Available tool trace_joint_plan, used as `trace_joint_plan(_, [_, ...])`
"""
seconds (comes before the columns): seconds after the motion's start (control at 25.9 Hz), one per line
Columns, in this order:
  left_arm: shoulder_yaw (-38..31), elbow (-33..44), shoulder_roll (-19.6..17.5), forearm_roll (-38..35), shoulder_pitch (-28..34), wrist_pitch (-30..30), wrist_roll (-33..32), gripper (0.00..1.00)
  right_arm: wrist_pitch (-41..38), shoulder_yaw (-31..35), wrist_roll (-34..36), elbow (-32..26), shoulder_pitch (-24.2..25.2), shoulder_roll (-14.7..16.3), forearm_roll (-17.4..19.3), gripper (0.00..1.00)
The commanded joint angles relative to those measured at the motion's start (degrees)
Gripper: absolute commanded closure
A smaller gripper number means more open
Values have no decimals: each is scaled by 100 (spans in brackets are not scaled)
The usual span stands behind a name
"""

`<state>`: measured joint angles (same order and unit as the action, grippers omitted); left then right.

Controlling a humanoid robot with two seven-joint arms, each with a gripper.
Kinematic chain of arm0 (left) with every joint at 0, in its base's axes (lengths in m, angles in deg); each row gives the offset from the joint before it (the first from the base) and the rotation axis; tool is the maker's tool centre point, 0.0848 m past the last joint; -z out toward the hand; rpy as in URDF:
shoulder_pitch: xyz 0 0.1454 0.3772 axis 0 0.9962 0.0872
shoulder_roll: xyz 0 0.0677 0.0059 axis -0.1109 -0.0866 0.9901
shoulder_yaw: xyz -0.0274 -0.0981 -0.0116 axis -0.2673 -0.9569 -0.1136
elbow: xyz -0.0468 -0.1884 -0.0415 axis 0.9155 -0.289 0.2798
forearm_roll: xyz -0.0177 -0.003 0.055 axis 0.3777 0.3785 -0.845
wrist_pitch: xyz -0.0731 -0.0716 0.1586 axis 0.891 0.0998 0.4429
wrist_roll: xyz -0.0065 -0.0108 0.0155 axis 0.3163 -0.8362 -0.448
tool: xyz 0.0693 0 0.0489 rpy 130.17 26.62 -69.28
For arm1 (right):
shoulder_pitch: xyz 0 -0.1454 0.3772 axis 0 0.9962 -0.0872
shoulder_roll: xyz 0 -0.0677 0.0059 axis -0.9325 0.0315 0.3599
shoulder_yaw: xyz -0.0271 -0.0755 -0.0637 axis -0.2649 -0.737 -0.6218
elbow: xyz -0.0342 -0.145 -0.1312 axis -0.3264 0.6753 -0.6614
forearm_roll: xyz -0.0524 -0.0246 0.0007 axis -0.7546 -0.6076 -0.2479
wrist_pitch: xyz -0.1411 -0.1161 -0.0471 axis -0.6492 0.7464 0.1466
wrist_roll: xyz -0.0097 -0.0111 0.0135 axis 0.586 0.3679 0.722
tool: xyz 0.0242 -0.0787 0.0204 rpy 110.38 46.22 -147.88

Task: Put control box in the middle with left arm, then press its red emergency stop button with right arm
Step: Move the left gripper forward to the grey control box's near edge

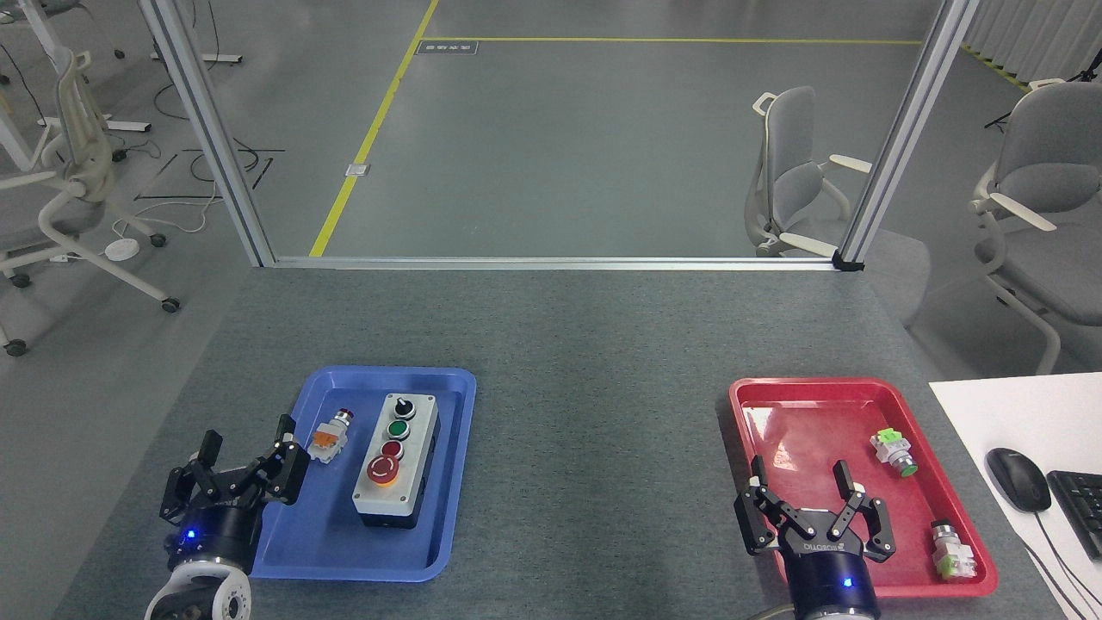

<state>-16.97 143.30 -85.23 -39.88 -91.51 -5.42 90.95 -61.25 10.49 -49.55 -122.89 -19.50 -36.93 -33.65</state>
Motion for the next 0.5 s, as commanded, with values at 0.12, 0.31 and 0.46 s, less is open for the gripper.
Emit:
trace_joint_plan(0.12, [-31, 268, 46, 18, -21, -21, 115, 1, 1, 7, -1, 59, 0, 15, 7, 1])
trace_joint_plan(0.31, [-5, 611, 37, 54, 111, 14, 80, 1, 9, -2, -19, 50, 0, -29, 7, 1])
trace_joint_plan(0.46, [48, 637, 55, 62, 462, 84, 168, 1, 9, -2, -19, 50, -9, -20, 7, 1])
